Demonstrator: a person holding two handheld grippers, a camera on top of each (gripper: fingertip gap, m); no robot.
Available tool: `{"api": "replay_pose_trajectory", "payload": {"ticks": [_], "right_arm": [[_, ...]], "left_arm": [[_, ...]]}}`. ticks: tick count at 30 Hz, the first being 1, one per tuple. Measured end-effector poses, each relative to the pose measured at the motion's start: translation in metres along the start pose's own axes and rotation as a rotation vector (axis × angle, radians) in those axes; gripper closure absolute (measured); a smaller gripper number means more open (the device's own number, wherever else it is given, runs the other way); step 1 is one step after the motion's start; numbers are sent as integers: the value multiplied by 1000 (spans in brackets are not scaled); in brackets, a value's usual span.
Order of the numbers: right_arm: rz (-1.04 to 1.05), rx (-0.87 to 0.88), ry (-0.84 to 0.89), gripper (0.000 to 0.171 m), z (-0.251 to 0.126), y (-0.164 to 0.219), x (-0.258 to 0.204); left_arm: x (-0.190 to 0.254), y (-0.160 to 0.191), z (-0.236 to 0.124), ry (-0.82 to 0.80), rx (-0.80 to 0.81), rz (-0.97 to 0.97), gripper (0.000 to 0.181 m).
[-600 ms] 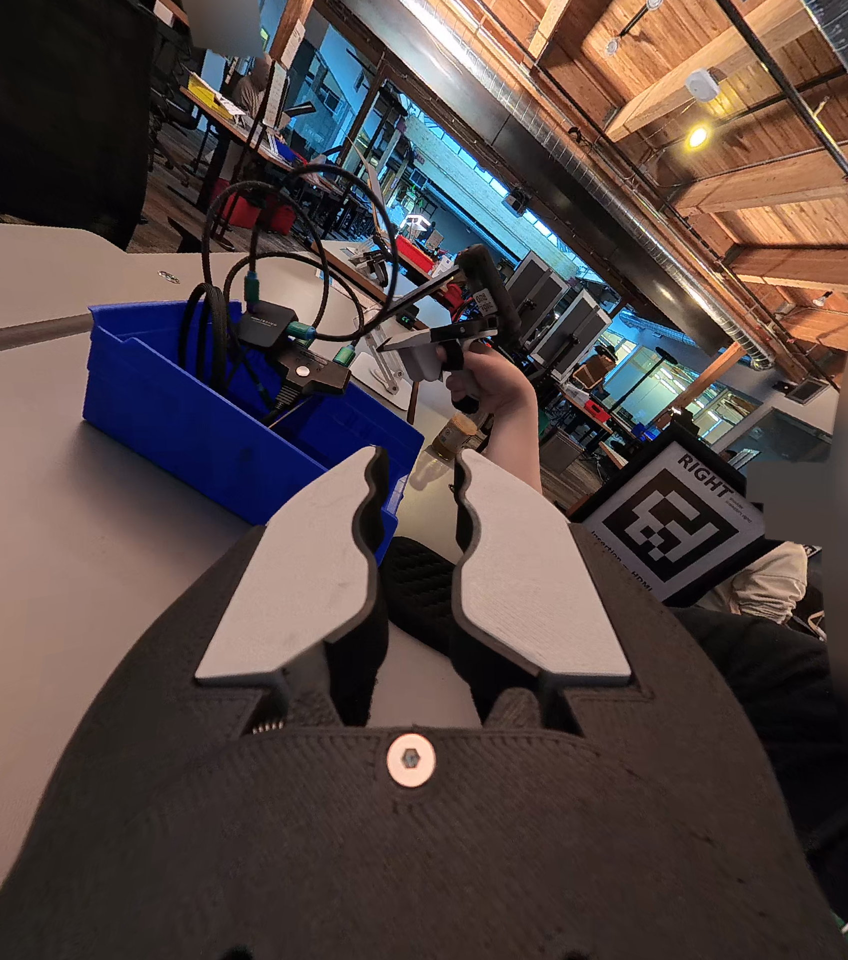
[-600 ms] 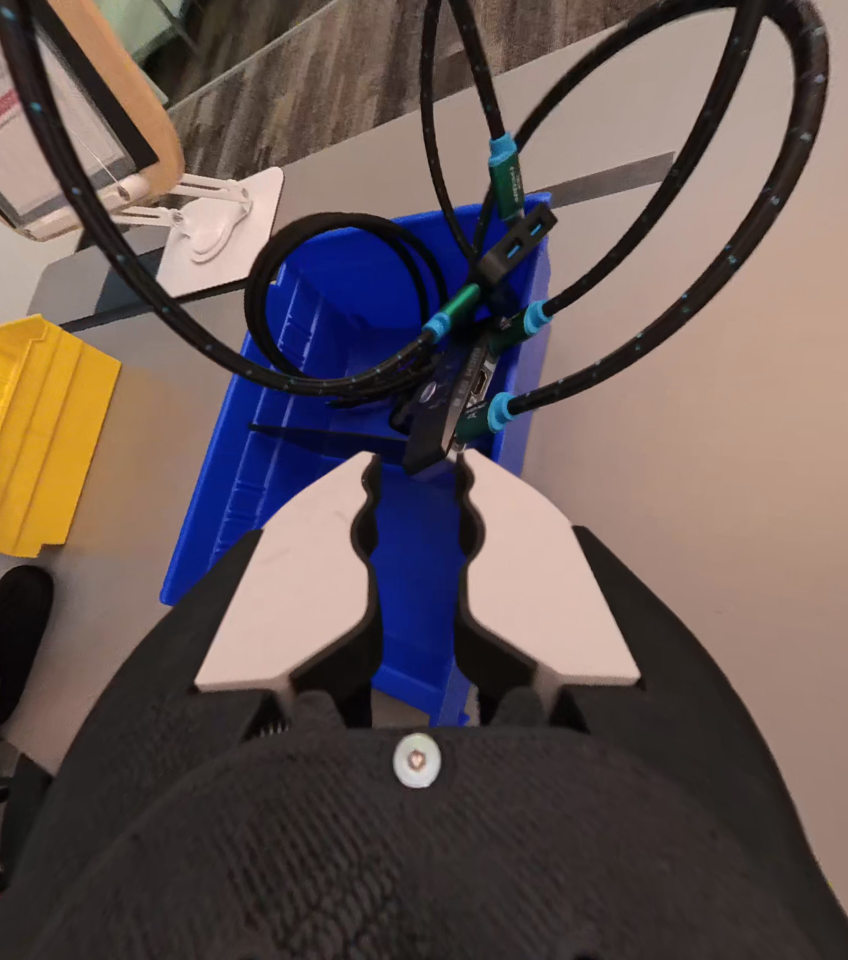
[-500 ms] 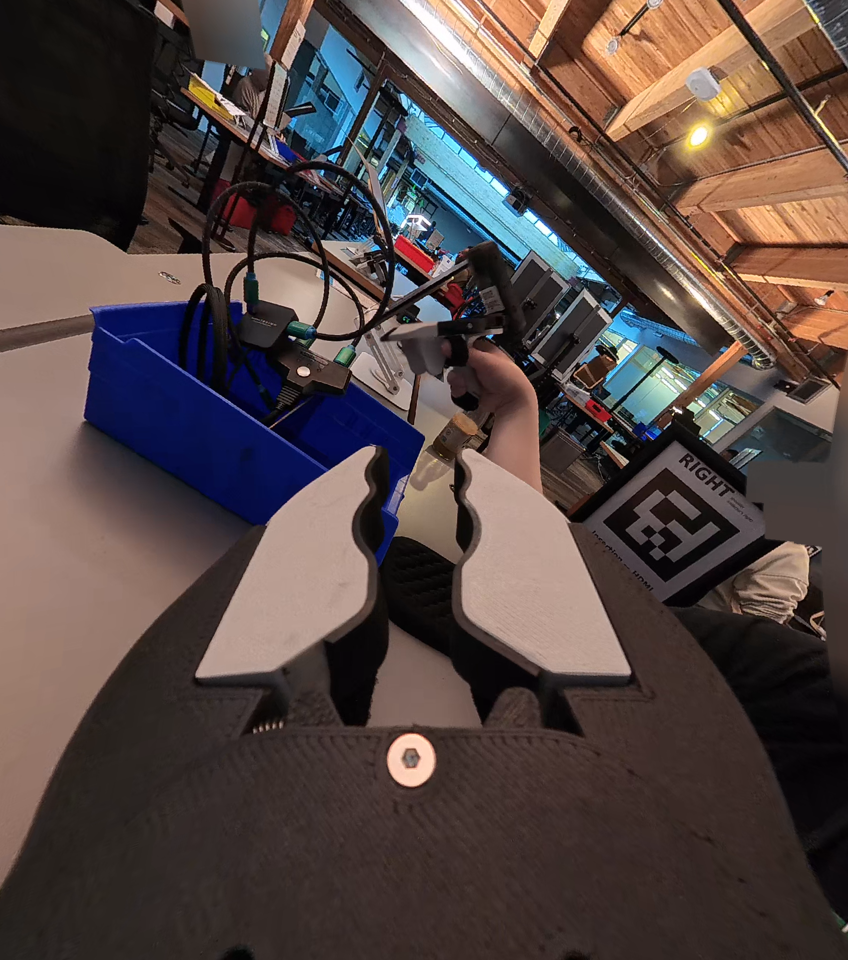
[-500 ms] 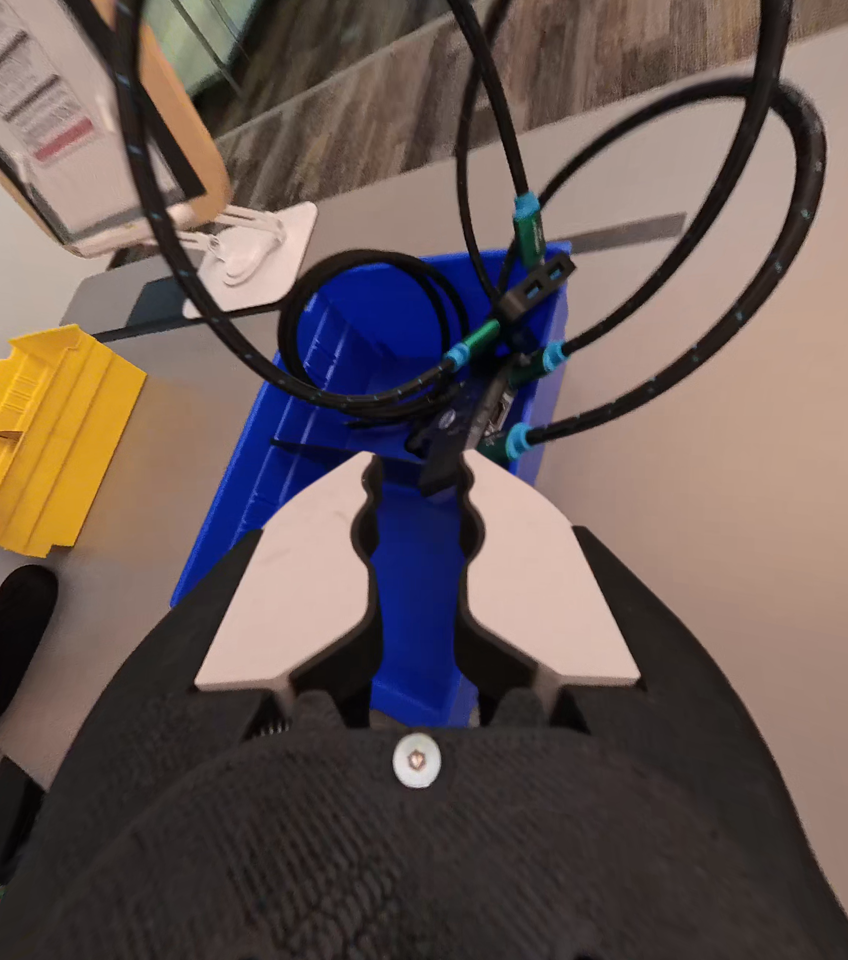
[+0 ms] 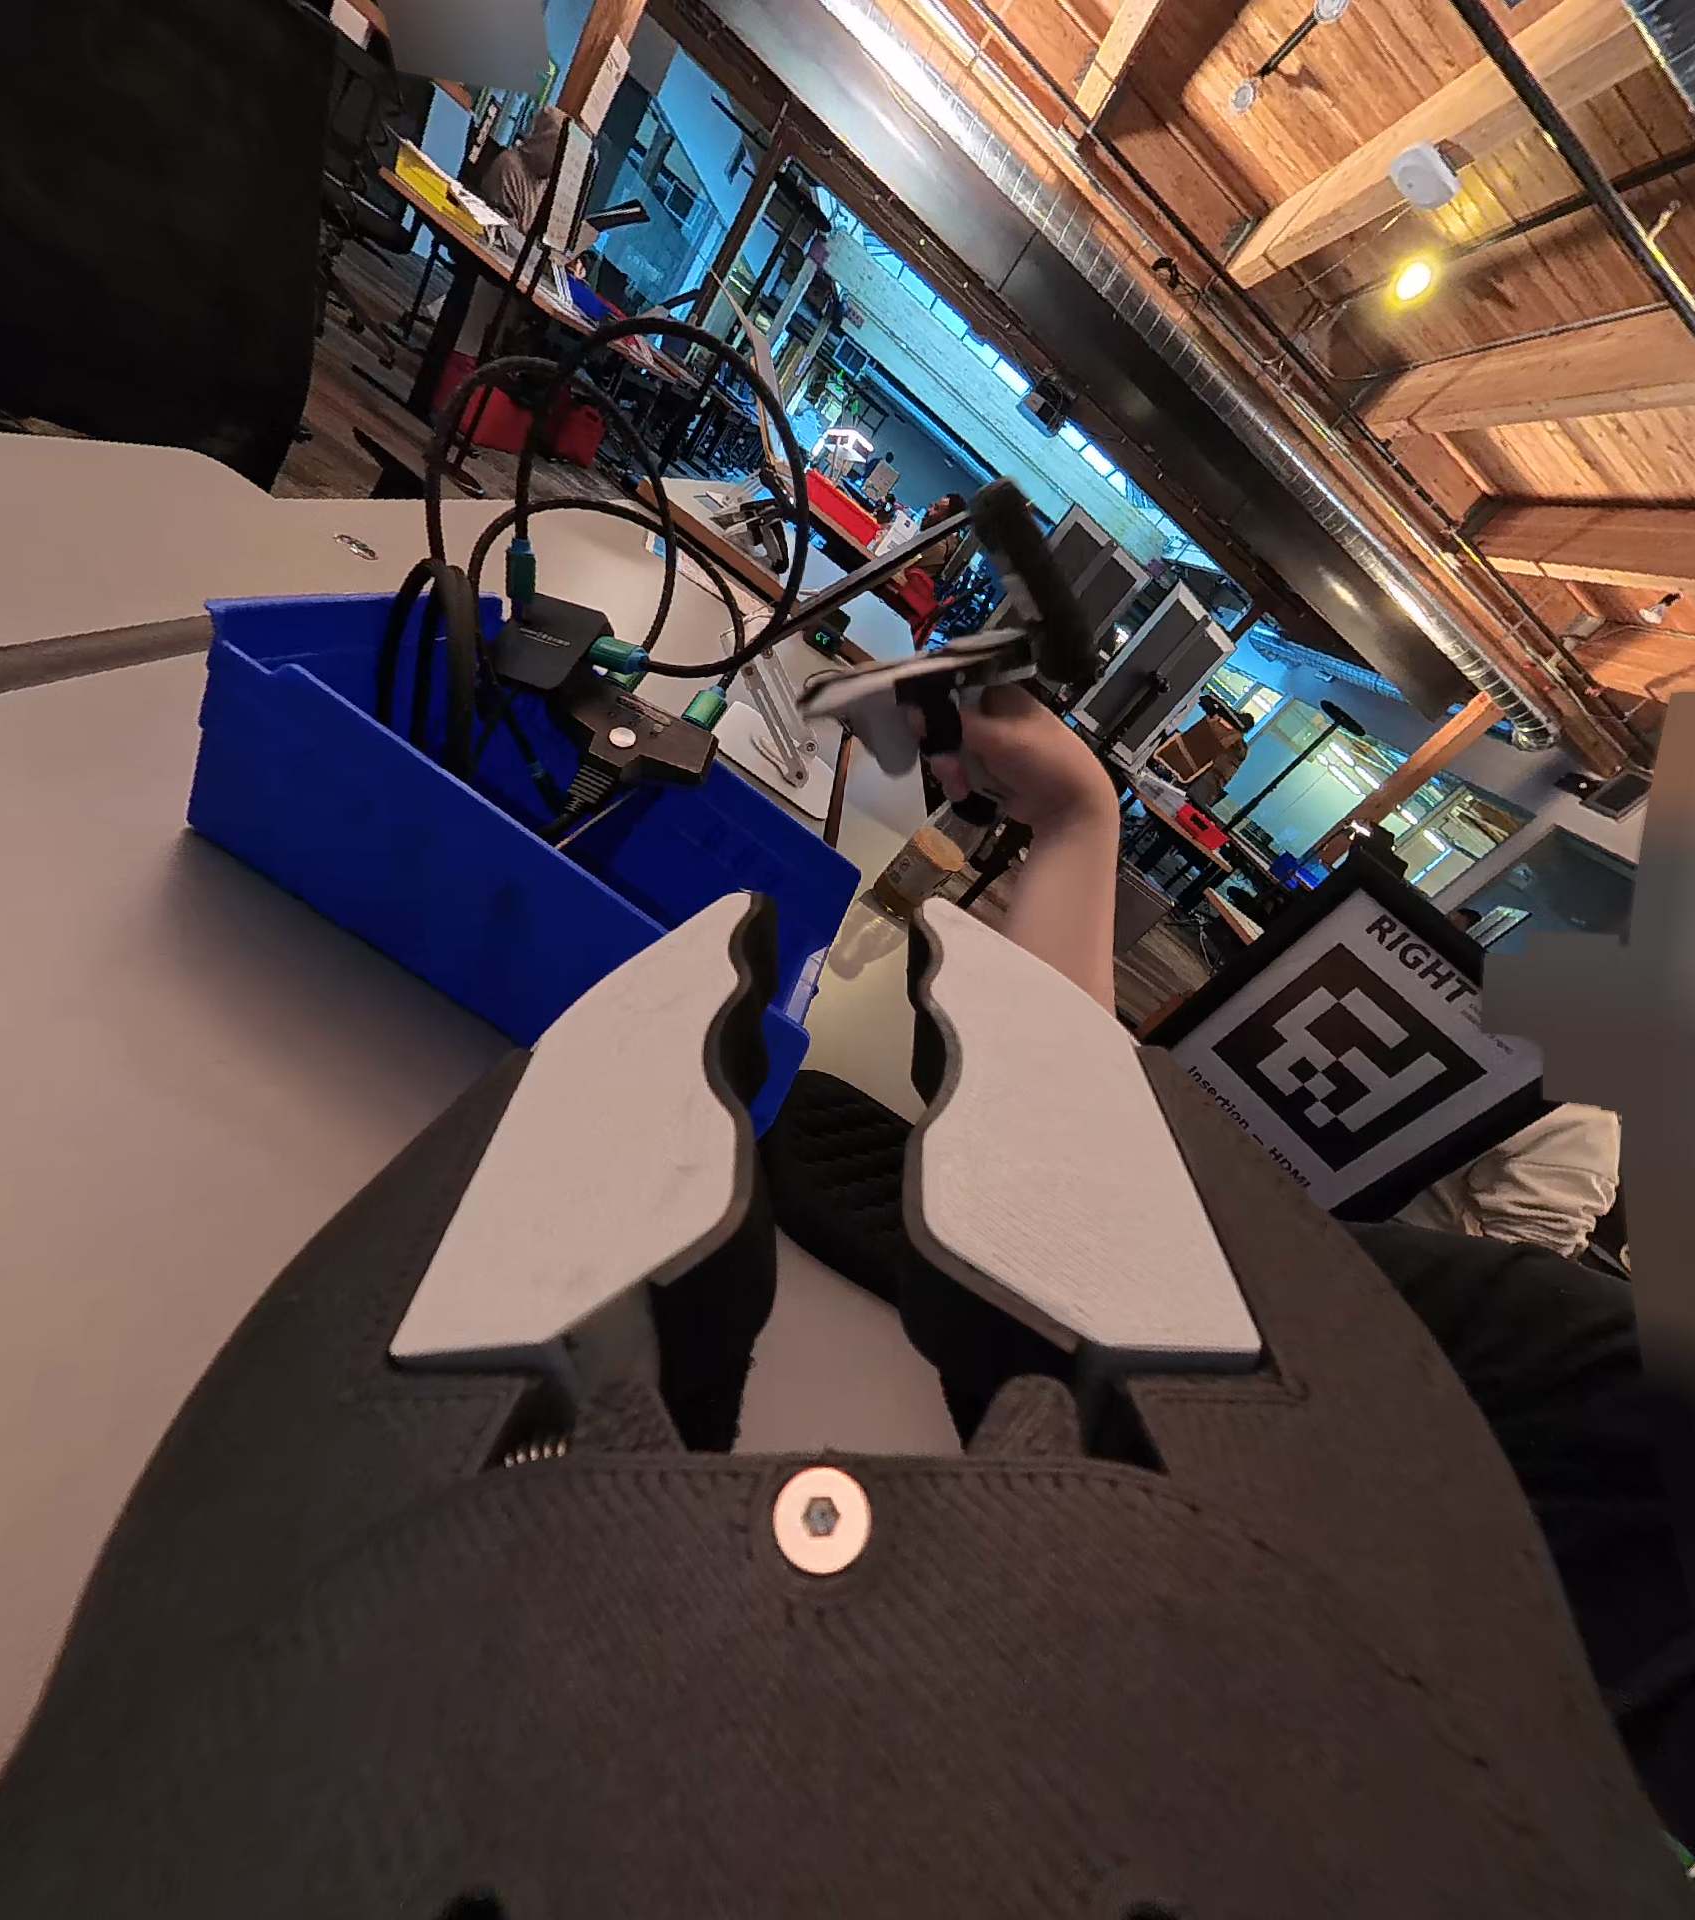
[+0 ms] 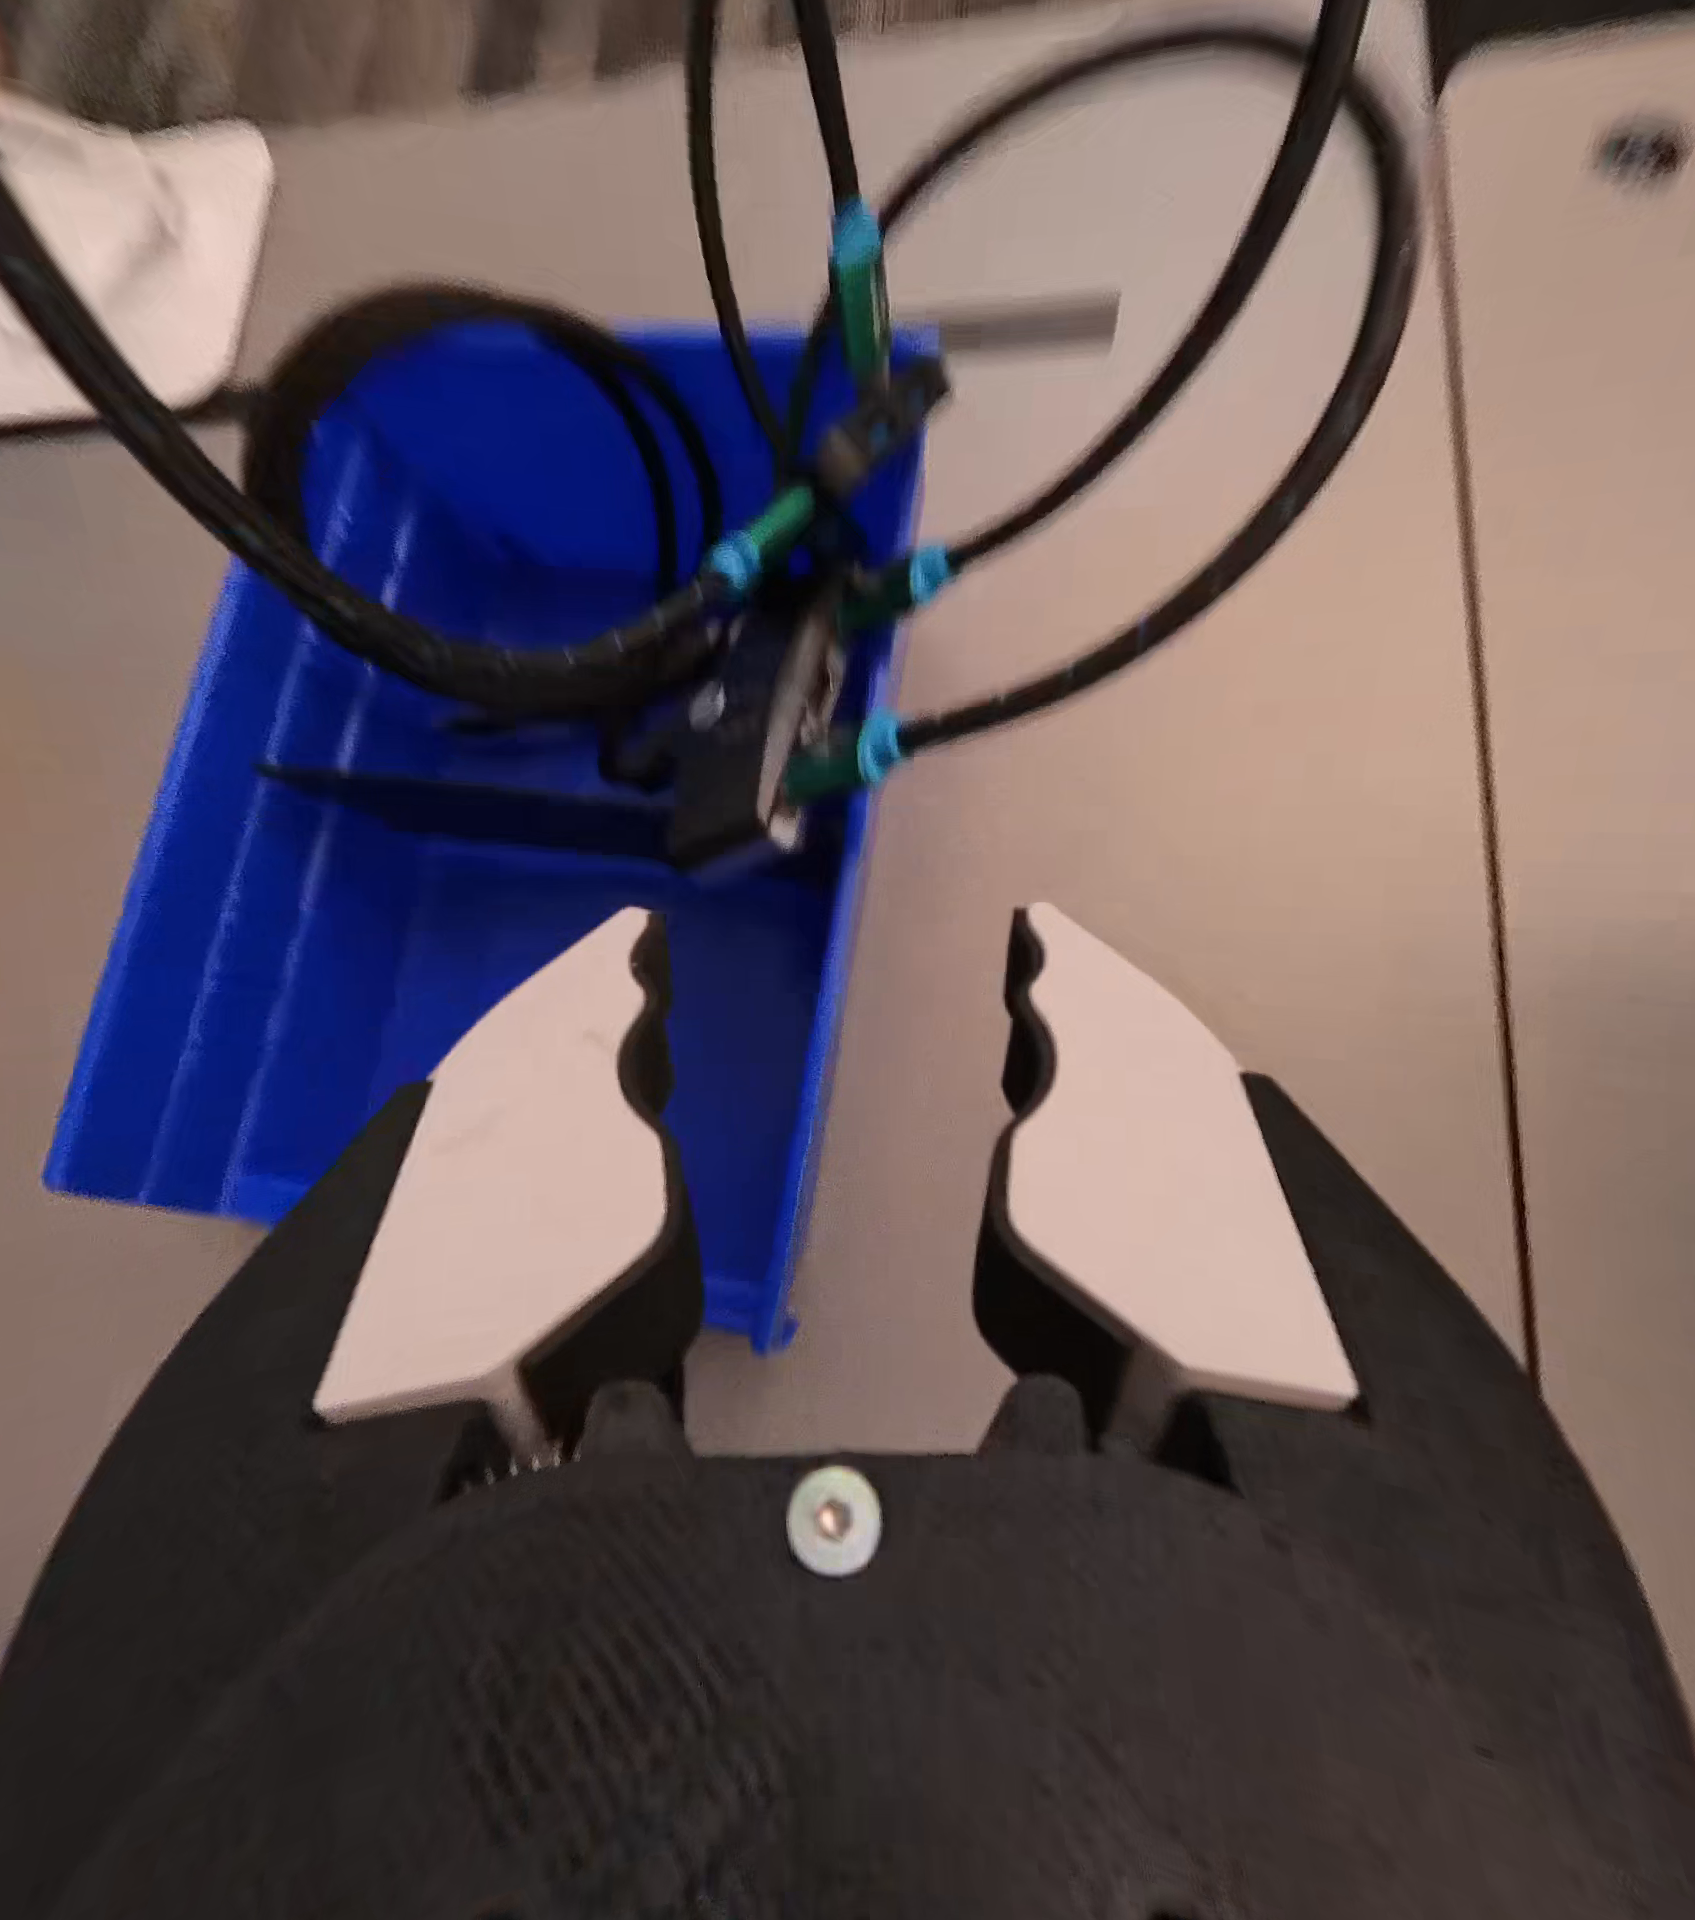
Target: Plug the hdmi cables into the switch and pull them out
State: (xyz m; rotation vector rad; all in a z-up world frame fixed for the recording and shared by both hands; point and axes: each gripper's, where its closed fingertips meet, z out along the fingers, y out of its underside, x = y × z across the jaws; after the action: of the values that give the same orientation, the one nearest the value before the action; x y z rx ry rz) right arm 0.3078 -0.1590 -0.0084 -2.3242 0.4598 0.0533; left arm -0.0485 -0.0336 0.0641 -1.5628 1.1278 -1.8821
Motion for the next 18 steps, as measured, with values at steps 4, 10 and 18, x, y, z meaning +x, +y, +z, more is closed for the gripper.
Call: {"api": "replay_pose_trajectory", "payload": {"ticks": [4,10,18], "right_arm": [[17,-162,-83,113,20,32,-1],[22,-383,-168,127,62,65,-7],[-17,-537,-124,157,86,82,-8]], "left_arm": [[0,0,-1,0,1,-5,158],[1,-9,-14,-28,-2,10,158],[-63,-50,-164,-798,-64,205,153]]}}
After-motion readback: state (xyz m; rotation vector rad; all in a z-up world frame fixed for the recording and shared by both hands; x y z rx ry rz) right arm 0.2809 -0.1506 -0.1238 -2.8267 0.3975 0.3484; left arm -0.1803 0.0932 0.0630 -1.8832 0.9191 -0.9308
